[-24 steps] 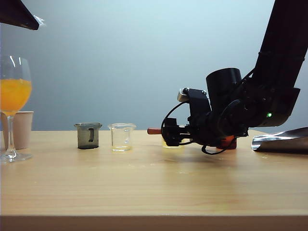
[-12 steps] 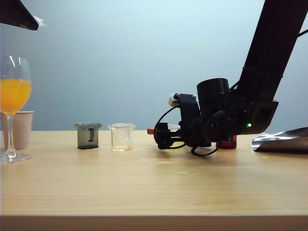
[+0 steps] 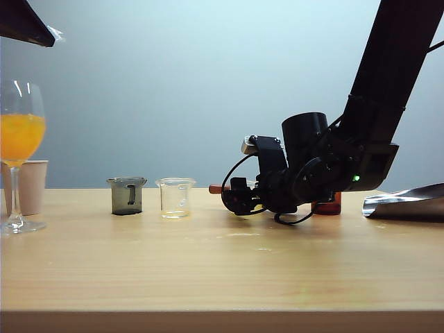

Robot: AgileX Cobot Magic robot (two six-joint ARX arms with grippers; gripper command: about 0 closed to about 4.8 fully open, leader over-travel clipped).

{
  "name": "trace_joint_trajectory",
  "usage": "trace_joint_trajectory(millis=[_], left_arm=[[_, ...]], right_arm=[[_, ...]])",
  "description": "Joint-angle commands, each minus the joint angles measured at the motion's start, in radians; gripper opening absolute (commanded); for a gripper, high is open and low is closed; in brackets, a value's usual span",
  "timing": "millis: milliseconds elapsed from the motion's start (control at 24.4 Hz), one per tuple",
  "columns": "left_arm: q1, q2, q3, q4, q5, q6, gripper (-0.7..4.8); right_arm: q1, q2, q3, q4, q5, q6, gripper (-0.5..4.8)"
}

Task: Pick up the third measuring cup from the left, pour the pineapple juice inside into the goblet, and finally put the measuring cup back in its original place.

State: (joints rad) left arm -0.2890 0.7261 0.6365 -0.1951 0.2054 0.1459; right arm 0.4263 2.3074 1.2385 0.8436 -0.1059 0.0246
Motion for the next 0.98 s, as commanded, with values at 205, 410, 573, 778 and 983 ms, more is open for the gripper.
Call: trace_joint_trajectory(millis=[205,410,573,778,983], left_arm=[[0.001,-0.017,0.006,0.011,-0.003,0.005,-0.05],[0.002,-0.040,0.008,0.000,-0.003,0.004,-0.05],[0.002,-0.055,0.052,-0.089,-0.047,-0.002,-0.05],[0.002,-0.066,0.108,-0.174,-0.145,-0.008,-0.05],[0.070,-0.108,0.138,-0.235,-0.123,-0.053,-0.05]], right_arm=[[0.001,-0.001,0.002,-0.002,-0.002,0.024,1.10],[0.006,-0.035,0.003,-0.009,-0.034,0.032,1.10],[0.019,-0.102,0.002,-0.033,-0.055,0.031,1.11],[0.037,-0.170,0.002,-0.069,-0.058,0.051,1.13],[0.069,-0.283,0.009,-0.178,-0.066,0.051,1.12]])
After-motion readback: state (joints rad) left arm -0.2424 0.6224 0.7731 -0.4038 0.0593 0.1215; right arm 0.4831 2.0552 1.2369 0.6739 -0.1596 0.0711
